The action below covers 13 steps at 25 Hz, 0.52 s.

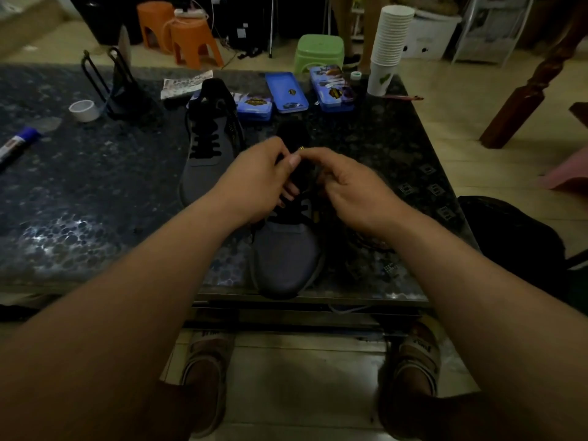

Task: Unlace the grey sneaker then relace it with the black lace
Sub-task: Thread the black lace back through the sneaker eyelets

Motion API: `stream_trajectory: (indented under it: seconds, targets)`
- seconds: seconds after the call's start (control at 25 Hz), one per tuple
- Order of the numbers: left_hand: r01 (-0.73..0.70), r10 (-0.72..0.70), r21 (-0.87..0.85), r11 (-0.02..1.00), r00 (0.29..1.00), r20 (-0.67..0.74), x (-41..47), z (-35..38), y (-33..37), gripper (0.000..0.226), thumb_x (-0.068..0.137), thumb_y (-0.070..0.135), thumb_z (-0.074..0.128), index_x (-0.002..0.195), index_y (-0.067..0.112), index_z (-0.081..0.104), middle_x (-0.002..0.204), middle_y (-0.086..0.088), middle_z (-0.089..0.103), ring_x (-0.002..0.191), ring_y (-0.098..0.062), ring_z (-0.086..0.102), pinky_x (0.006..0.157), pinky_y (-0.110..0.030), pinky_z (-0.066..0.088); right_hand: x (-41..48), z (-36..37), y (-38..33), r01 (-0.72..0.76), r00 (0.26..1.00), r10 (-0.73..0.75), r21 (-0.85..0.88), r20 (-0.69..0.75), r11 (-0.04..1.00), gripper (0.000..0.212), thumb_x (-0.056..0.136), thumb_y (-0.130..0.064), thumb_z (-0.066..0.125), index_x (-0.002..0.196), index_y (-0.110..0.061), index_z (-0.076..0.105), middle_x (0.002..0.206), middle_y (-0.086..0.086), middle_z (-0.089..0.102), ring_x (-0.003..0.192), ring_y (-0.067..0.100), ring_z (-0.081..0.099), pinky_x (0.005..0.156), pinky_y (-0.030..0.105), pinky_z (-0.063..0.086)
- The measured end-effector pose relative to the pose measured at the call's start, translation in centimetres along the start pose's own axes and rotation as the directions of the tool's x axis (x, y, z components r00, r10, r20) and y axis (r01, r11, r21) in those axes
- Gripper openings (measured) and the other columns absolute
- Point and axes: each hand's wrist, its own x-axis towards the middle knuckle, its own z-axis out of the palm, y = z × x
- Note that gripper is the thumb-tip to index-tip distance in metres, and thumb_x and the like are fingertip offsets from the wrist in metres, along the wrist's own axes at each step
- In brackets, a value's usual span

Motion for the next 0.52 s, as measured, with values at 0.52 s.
stream_trajectory:
  seconds: [0.52]
  targets:
    - [0.091, -0.134, -0.229, 0.969, 0.975, -0.178, 0.9, -3.1, -2.0, 0.019, 0.109, 0.03, 0.049, 0.1, 0.013, 0.052, 0.065, -0.003, 0.059, 0.06, -0.018, 0.066, 0.055, -0.032, 0.049, 0.3, -0.3, -0.2, -0.006, 0.998, 0.005, 0.01, 0.063, 1.0, 0.019, 0.109, -0.028, 0.047, 0.123, -0.037, 0.055, 0.086, -0.013, 0.059, 0.064, -0.006, 0.054, 0.053, 0.013, 0.039]
